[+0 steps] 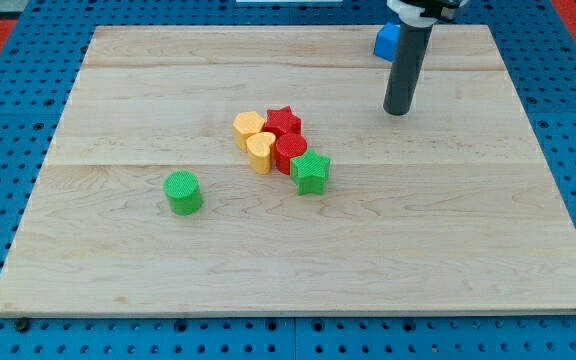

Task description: Place the red blocks in a diagonal line

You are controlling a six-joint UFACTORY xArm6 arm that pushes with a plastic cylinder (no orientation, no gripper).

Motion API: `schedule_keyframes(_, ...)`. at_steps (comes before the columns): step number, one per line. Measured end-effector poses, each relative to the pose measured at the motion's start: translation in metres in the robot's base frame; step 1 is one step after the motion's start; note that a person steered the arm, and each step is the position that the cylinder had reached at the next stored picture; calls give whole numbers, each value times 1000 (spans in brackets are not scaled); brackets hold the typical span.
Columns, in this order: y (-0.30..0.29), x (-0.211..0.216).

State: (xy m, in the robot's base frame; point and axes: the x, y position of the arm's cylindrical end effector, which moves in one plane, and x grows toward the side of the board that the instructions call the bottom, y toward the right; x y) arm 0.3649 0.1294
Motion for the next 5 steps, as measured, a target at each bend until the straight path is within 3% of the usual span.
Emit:
schedule_keyframes(4,-30,90)
schedule_keyframes(5,-55,90)
